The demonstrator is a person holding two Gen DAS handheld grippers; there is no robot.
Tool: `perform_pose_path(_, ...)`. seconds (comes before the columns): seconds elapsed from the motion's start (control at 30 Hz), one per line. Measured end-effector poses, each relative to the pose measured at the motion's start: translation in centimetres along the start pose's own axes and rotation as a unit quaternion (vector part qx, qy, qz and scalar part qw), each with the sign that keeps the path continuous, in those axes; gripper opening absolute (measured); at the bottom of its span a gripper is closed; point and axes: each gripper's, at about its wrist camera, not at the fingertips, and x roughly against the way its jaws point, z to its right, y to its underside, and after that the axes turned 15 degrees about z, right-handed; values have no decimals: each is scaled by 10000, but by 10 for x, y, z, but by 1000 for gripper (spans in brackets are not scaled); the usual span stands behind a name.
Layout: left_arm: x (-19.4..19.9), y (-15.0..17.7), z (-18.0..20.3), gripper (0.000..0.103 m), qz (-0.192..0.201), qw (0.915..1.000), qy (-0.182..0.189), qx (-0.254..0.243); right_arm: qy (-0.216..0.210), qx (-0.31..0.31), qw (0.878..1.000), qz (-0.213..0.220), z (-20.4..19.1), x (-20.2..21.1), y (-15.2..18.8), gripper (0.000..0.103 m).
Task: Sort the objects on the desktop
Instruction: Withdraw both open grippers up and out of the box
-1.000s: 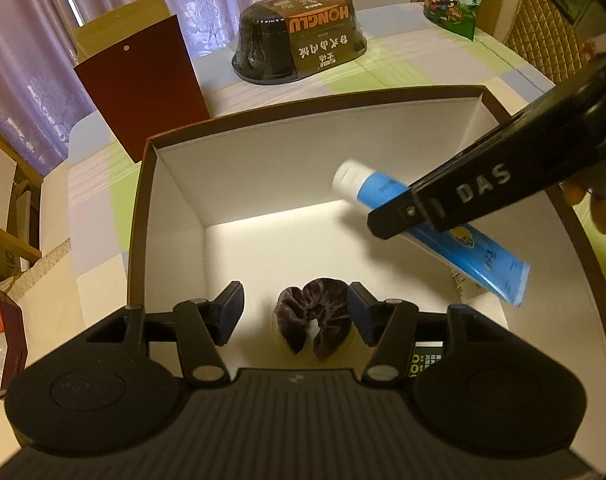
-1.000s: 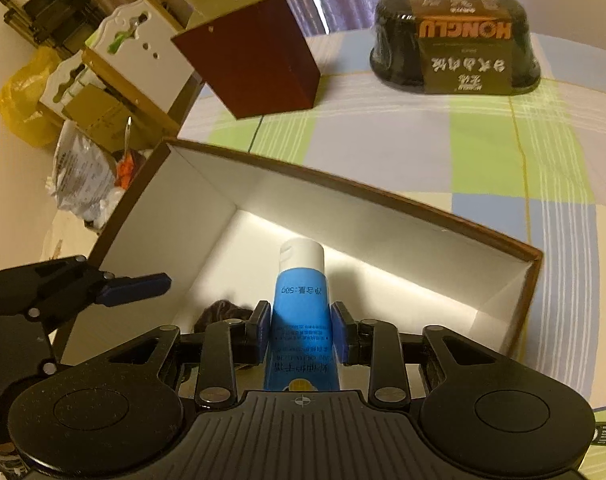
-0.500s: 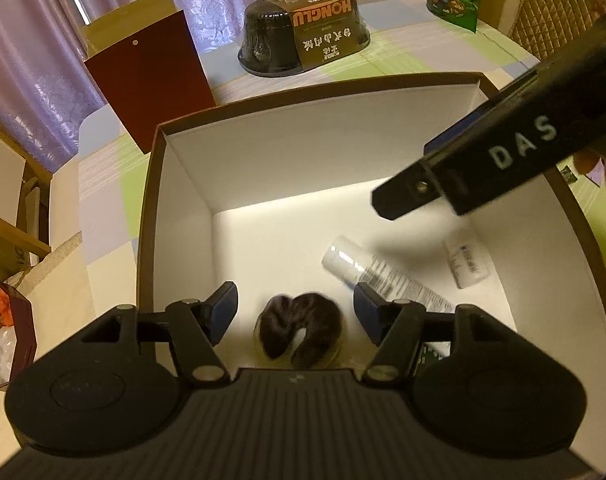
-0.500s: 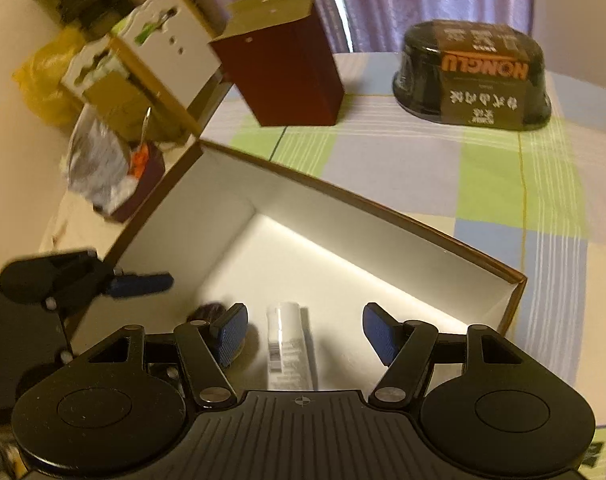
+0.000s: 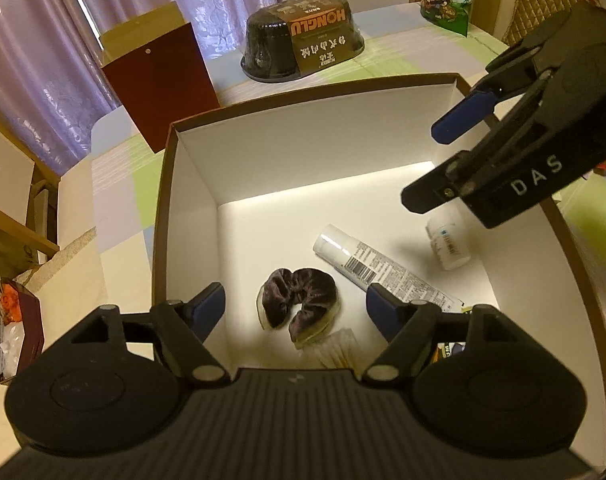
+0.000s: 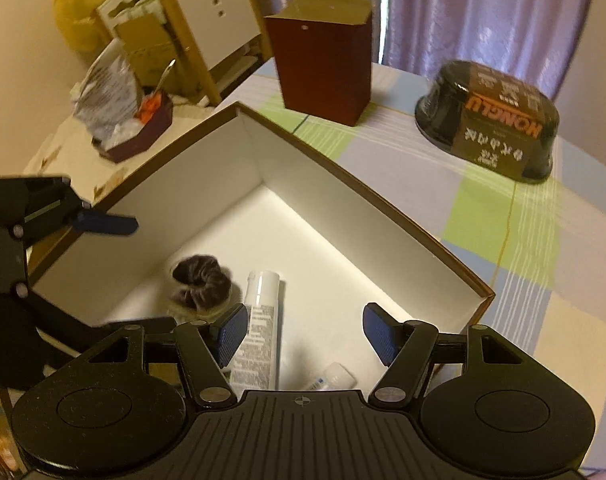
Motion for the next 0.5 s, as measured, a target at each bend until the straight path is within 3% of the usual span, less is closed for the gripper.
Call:
perform_pose_path(0.1, 8, 0, 2, 81, 28, 10000, -24, 10, -21, 235, 9997, 0, -6, 6, 3, 73)
perform_pose_path(0.13, 11, 0, 3, 82, 38, 10000, -30, 15, -22, 313, 9995, 23, -8, 9, 4, 86)
perform_pose_path(0.17, 14, 0, 4, 83, 49, 10000, -35, 21, -23, 391, 9992, 46, -11, 12, 6, 88)
perform_pose_path(0.5, 40, 2, 10, 91, 125, 9998, -119, 75, -26, 706, 9975, 84, -22, 30, 17, 88)
